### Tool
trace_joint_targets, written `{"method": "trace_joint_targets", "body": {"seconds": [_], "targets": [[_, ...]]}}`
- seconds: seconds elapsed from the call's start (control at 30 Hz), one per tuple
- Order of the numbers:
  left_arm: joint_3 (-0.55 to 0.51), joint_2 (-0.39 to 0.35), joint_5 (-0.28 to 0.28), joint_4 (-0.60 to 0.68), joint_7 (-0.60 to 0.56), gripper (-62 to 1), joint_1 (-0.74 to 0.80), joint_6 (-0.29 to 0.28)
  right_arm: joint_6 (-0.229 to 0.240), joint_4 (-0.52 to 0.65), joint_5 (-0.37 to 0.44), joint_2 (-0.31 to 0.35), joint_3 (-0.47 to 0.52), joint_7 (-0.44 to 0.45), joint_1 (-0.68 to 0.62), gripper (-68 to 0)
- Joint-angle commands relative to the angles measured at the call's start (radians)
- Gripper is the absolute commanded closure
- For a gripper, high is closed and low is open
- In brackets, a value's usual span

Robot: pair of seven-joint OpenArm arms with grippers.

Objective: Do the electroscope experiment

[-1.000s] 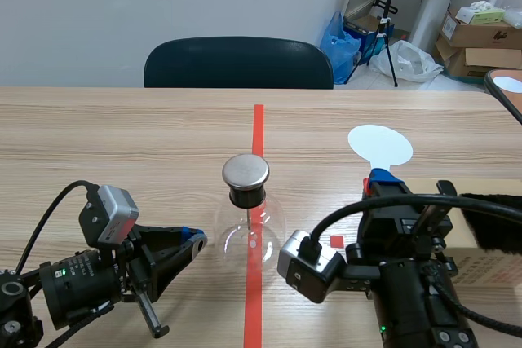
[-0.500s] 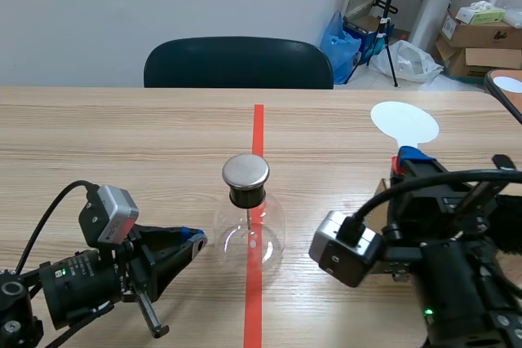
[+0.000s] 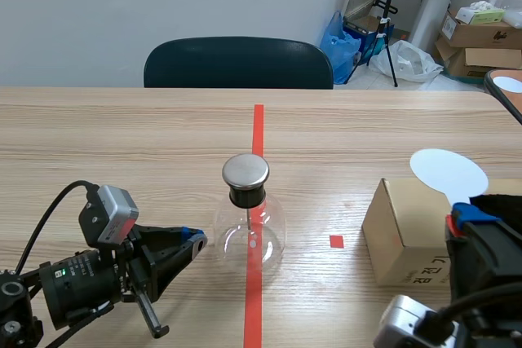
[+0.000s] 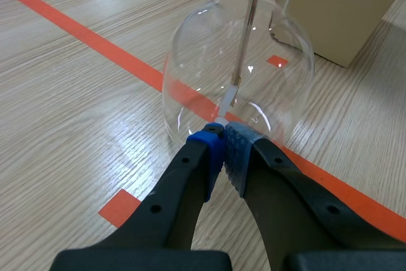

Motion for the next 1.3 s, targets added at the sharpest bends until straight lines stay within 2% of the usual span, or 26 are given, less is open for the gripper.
{"method": "trace_joint_targets", "body": {"seconds": [0.0,0.1,0.23,0.37,0.63,0.9,0.97,1.1,1.27], "targets": [[-0.005,-0.005,-0.01,0.018,-0.018,-3.2,-0.004,-0.002,-0.059,0.013,0.023,-0.014,0.033,0.023,0.009,-1.8],[-0.008,-0.024,-0.01,0.018,-0.063,-3.2,0.005,-0.003,-0.059,0.013,0.064,-0.068,0.119,0.114,0.001,-1.8],[-0.05,-0.068,-0.01,0.027,-0.182,-3.2,0.054,-0.003,-0.059,0.013,0.14,-0.137,0.242,0.283,0.002,-1.8],[-0.098,-0.121,-0.01,0.061,-0.199,-3.2,0.116,-0.003,-0.059,0.002,0.188,-0.183,0.336,0.405,0.005,-1.8],[-0.202,-0.238,-0.01,0.168,-0.275,-3.2,0.278,-0.003,-0.059,-0.106,0.227,-0.187,0.428,0.496,0.08,-1.8],[-0.341,-0.336,-0.008,0.315,-0.307,-3.2,0.492,-0.011,-0.059,-0.204,0.215,-0.183,0.494,0.549,0.167,-1.8],[-0.383,-0.353,0.027,0.35,-0.35,-3.2,0.551,-0.012,-0.059,-0.233,0.197,-0.178,0.502,0.554,0.19,-1.8],[-0.481,-0.378,0.158,0.418,-0.507,-3.2,0.678,-0.05,-0.059,-0.285,0.17,-0.165,0.504,0.552,0.223,-1.8],[-0.625,-0.404,0.278,0.512,-0.535,-3.2,0.836,-0.111,-0.059,-0.336,0.145,-0.162,0.504,0.536,0.241,-1.8]]}}
